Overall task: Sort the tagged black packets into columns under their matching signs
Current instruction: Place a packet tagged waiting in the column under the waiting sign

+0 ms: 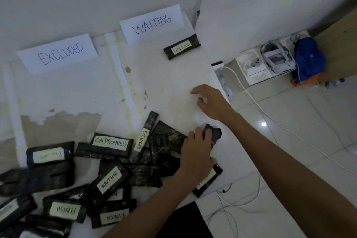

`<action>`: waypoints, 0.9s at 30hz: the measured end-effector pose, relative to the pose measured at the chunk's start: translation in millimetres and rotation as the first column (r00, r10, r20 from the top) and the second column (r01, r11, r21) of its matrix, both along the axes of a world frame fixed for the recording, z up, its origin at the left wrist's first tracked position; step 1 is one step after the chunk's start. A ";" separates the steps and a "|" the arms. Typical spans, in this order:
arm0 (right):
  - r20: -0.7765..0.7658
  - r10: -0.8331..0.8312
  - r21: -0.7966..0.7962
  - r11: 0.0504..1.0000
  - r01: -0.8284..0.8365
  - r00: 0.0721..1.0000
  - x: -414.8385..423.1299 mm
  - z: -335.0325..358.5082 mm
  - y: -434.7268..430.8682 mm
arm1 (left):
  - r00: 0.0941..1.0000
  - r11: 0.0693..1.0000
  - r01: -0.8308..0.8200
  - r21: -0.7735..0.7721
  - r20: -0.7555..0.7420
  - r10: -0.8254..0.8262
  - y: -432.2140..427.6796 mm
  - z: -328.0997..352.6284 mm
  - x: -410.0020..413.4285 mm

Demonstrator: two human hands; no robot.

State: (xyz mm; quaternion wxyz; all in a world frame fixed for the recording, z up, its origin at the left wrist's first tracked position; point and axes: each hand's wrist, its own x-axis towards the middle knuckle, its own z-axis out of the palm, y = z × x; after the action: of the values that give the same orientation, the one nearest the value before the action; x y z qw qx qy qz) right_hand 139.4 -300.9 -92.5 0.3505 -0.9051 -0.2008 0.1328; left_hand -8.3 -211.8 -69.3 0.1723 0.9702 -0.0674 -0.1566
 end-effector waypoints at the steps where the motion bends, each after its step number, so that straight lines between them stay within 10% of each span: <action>1: -0.004 -0.012 0.026 1.000 0.012 1.000 -3.1 3.9 -3.0 | 0.999 1.000 -0.027 0.006 0.040 0.027 0.0 -5.3 -1.0; 7: -0.084 -0.118 0.107 0.986 0.127 0.989 -22.2 35.4 -12.8 | 0.967 0.883 -0.248 -0.398 -0.157 0.201 13.3 9.5 12.2; 11: -0.106 -0.271 0.214 0.933 0.288 0.957 -34.3 61.3 -12.7 | 0.611 0.226 -0.788 -0.572 -0.771 0.178 38.4 36.9 31.3; 14: -0.128 -0.287 0.222 0.925 0.309 0.949 -48.4 71.4 -7.5 | 0.488 -0.161 -0.858 -0.488 -0.872 0.041 53.6 41.7 32.7; 24: -0.239 -0.301 0.116 0.935 0.335 0.923 -78.0 79.5 24.5 | 0.482 -0.204 -0.840 -0.503 -0.864 0.145 80.4 58.7 35.6; 27: 0.057 0.047 -0.097 0.994 -0.041 0.997 -79.3 81.7 25.5 | 0.511 0.058 -0.858 -0.511 -0.836 0.197 102.2 65.5 42.3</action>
State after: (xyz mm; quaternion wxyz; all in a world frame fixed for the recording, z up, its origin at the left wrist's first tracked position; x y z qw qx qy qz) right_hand 60.2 -275.5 -10.8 0.2975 -0.9197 -0.2244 0.1234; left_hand 34.0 -109.7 -3.8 0.7399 0.5291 0.3031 -0.2843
